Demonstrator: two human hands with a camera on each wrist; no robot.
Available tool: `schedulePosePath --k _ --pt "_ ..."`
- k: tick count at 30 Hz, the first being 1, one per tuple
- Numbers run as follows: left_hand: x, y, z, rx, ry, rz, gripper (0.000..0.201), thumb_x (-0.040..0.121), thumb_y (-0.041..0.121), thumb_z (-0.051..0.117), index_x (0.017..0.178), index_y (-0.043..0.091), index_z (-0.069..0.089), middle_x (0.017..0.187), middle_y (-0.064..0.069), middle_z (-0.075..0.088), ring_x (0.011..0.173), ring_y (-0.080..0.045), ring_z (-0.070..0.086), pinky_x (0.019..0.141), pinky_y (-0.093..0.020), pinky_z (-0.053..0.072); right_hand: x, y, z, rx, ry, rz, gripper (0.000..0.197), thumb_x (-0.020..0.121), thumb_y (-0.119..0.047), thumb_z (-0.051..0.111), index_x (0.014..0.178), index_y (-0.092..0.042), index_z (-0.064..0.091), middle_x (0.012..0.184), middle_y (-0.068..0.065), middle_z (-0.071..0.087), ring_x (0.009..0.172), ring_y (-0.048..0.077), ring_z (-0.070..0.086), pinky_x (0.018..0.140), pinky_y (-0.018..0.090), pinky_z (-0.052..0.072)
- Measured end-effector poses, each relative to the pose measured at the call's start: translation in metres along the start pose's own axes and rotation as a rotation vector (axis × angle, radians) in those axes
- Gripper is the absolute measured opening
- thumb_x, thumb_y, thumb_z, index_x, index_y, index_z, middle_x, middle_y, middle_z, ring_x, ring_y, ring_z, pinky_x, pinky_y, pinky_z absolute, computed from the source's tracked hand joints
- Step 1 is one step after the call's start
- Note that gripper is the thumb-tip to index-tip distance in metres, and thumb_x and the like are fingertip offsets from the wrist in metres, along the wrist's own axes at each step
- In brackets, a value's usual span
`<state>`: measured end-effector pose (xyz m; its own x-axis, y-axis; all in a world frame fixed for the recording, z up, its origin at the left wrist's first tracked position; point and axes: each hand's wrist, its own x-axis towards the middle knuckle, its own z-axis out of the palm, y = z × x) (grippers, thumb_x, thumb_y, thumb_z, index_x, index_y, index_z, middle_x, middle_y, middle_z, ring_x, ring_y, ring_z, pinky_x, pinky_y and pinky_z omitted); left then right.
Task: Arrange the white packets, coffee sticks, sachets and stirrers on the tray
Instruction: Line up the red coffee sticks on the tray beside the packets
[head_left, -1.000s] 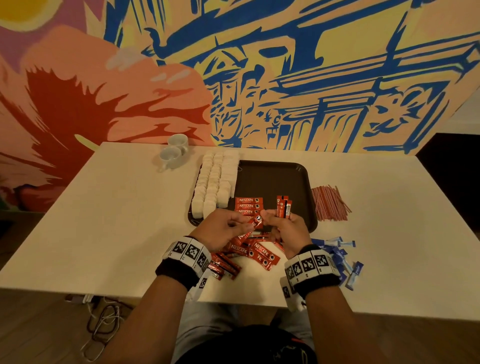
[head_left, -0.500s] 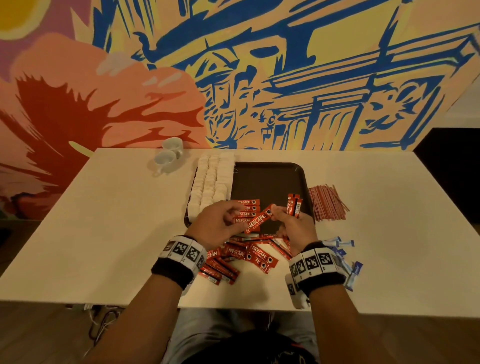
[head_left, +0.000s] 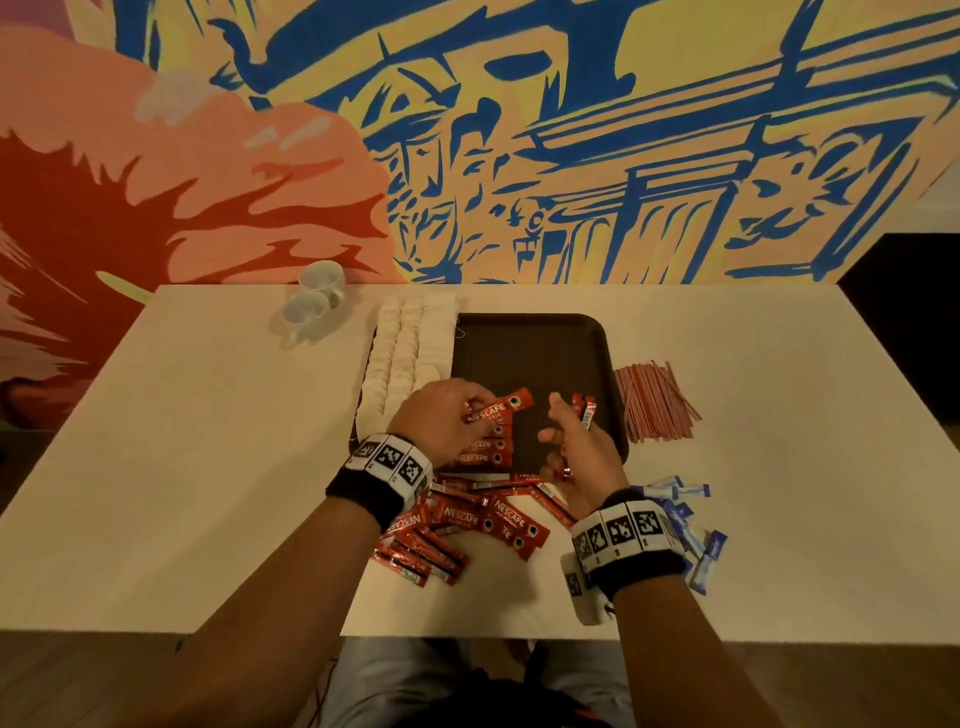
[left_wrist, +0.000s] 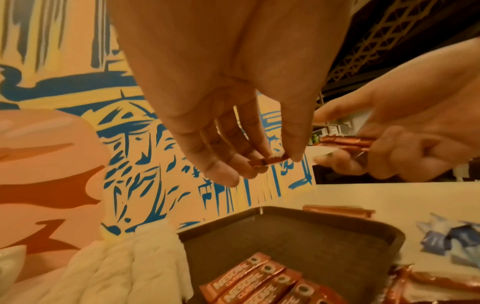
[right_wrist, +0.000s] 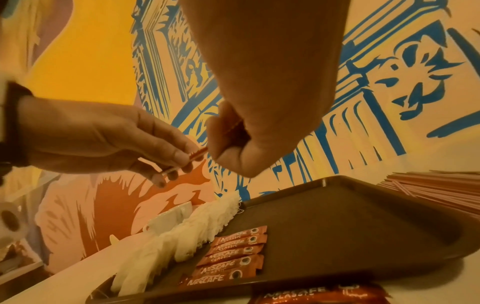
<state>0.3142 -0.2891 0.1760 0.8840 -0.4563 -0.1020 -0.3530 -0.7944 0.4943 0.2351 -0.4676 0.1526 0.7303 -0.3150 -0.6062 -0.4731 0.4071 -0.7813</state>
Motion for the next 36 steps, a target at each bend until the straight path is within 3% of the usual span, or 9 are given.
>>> schedulePosePath --k 6,13,18,21,29,33,36 --pt "0.075 -0.025 0.019 0.089 -0.07 -0.13 0.029 0.09 0.033 0.071 0.118 0.028 0.067 0.112 0.006 0.069 0.102 -0.016 0.063 0.09 -0.034 0.053 0.015 0.0 -0.007 0.043 0.022 0.059 0.041 0.098 -0.052 0.059 0.116 -0.016 0.067 0.09 0.004 0.067 0.056 0.011 0.049 0.055 0.029 0.041" --pt "0.133 -0.041 0.046 0.295 -0.193 -0.096 0.024 0.089 0.014 0.065 0.112 0.018 0.068 0.115 -0.007 0.067 0.107 -0.027 0.063 0.089 -0.037 0.054 0.026 0.0 -0.016 0.005 0.039 0.067 0.041 0.1 -0.054 0.054 0.112 -0.019 0.07 0.093 0.004 0.067 0.065 0.013 0.051 0.061 0.03 0.041" --pt "0.144 -0.046 0.058 0.383 -0.239 -0.098 0.027 0.088 0.012 0.066 0.115 0.013 0.066 0.115 -0.013 0.066 0.102 -0.033 0.066 0.088 -0.043 0.057 0.036 0.005 -0.022 0.006 0.055 0.081 0.042 0.1 -0.055 0.054 0.112 -0.018 0.07 0.093 0.004 0.067 0.063 0.013 0.05 0.061 0.031 0.041" --pt "0.146 -0.049 0.061 0.374 -0.24 -0.102 0.029 0.088 0.016 0.068 0.117 0.014 0.066 0.117 -0.013 0.065 0.104 -0.033 0.065 0.09 -0.043 0.057 0.039 0.007 -0.019 0.035 0.047 0.091 0.041 0.1 -0.052 0.054 0.112 -0.016 0.07 0.089 0.004 0.065 0.059 0.011 0.048 0.058 0.029 0.039" --pt "0.143 -0.05 0.063 0.344 -0.228 -0.114 0.028 0.091 0.01 0.062 0.118 0.017 0.068 0.119 -0.012 0.065 0.105 -0.032 0.065 0.091 -0.043 0.056 0.04 0.007 -0.013 0.024 0.034 0.095 0.045 0.101 -0.055 0.051 0.113 -0.016 0.07 0.089 0.003 0.065 0.06 0.011 0.048 0.056 0.028 0.04" --pt "0.139 -0.046 0.053 0.249 -0.168 -0.136 0.032 0.09 0.013 0.066 0.121 0.021 0.067 0.126 -0.008 0.064 0.112 -0.029 0.062 0.097 -0.039 0.052 0.037 0.006 -0.01 0.044 0.015 0.087 0.055 0.098 -0.064 0.048 0.112 -0.016 0.072 0.082 0.001 0.067 0.057 0.011 0.049 0.056 0.029 0.04" --pt "0.135 -0.04 0.031 0.128 -0.049 -0.163 0.033 0.09 0.018 0.066 0.122 0.023 0.067 0.128 -0.006 0.065 0.117 -0.026 0.061 0.101 -0.038 0.05 0.035 0.0 -0.006 0.086 -0.03 0.085 0.066 0.095 -0.071 0.045 0.113 -0.013 0.07 0.076 0.003 0.066 0.053 0.012 0.048 0.052 0.029 0.038"
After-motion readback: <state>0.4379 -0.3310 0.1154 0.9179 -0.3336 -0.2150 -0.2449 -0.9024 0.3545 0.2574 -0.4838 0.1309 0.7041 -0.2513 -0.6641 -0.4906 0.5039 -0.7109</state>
